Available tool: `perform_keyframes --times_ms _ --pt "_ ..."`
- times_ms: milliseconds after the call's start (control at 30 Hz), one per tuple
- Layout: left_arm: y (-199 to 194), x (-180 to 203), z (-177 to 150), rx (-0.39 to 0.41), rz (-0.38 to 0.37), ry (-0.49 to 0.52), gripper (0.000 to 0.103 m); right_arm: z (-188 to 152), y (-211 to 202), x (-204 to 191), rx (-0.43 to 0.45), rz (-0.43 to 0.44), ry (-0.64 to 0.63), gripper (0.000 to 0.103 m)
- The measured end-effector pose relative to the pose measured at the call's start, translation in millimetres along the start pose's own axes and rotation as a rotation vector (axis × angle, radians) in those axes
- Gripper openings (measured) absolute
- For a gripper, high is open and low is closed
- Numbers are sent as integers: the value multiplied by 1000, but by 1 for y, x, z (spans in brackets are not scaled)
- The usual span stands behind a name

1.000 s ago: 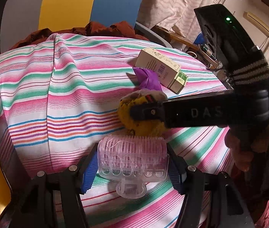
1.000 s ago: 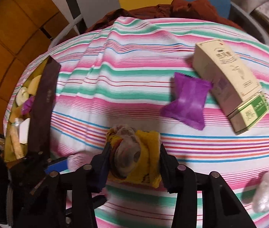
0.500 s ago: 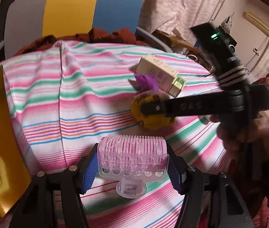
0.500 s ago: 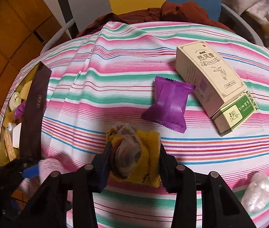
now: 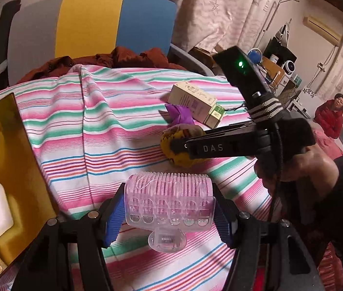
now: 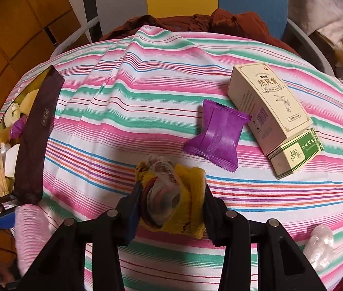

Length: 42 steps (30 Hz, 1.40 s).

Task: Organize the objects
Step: 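Carry the roller and knit pouch into the gold tray and open both grippers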

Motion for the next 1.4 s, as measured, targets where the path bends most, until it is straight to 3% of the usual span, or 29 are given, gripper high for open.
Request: perform_keyframes --times_ms 333,633,1033,1400 --pt "-36 -24 8 66 28 -65 65 6 -15 3 66 -8 23 44" --pt "-67 -70 6 113 96 -162 65 13 -28 -3 93 1 44 44" --pt "-113 -132 -7 193 214 -282 65 28 -50 -78 167 86 -31 44" --pt "-159 -206 -29 259 330 -450 65 45 -62 -186 201 258 -161 45"
Point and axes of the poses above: each gripper's, at about its wrist camera, not at the fingertips, and y roughly the way its jaws point, x to its right, z to its top, the point moved 5 cm from there along y, roughly the way its jaws point, and after that the axes turned 2 degrees about z, right-handed, at the moved point
